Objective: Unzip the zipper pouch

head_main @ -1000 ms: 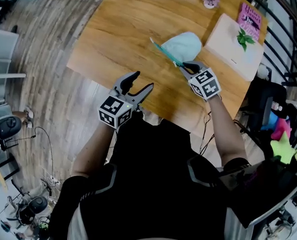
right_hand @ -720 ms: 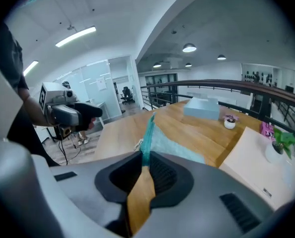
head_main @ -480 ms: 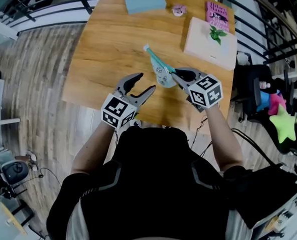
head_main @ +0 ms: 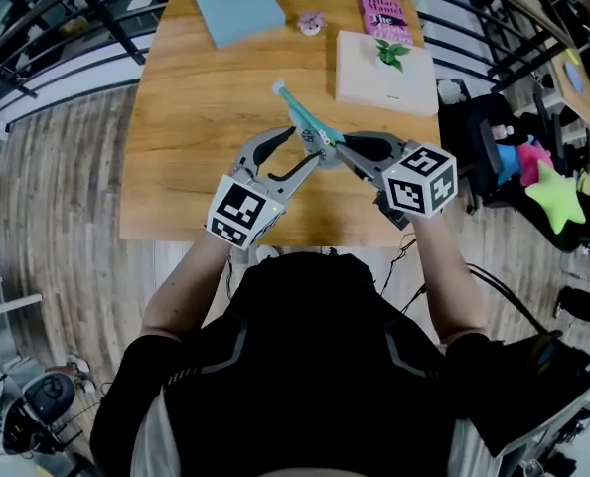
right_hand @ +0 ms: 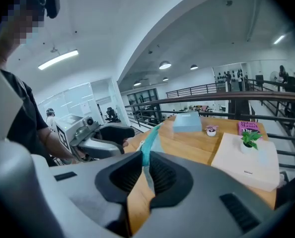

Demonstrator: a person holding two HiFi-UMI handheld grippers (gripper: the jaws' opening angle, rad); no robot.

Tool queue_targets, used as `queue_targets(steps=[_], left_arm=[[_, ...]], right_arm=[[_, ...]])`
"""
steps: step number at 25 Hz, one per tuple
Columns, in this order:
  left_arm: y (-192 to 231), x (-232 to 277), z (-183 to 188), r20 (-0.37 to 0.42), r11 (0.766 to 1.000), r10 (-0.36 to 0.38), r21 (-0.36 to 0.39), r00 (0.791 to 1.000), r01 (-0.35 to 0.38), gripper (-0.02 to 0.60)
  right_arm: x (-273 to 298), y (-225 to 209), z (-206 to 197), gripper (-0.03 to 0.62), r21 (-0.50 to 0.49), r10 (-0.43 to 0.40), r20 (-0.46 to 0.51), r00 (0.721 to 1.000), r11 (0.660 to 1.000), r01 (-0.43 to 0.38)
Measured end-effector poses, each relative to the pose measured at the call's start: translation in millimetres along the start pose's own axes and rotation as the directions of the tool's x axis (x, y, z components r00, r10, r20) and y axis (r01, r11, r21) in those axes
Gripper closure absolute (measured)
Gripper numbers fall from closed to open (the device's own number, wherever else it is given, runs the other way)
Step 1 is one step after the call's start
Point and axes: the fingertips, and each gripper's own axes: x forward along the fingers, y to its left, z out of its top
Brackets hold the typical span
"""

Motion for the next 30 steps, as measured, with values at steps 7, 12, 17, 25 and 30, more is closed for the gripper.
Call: queue_targets(steps=[7,12,17,25,30], left_arm=[[-16.5,13.3,31.6,0.014,0.974,-0.080,0.212,0.997,0.075,0.344],[-31.6,22.3,46.0,0.018,0.951,-0.142,0.281,0.990,0.131,0.384],[-47.2,27.3,55.9,0.024,0.943,-0.214,0.265,0.976,0.201,0.454],[-49.6,28.6,66.0,0.064,0.961,-0.265,0.098,0.962,0.258,0.463],[-37.2,21.8,72.3,0.128,0.974,-0.222,-0.019,0.967,0.226,0.537]], right_arm=[[-29.0,13.4,17.7,0.540,0.059,0.001,0.039,0.999,0.998,-0.003],[-43.1,11.6,22.4,0.540,0.077,-0.017,0.039,0.999,0.997,0.014],[-57.5,13.5,25.2,0.540,0.061,-0.014,0.041,0.999,0.998,0.011],[-67.7,12.5,30.3,0.540,0.017,0.035,0.051,0.998,0.999,-0.036],[-67.2,10.4,30.8,0.540,0.016,0.068,0.049,0.996,0.998,-0.069]])
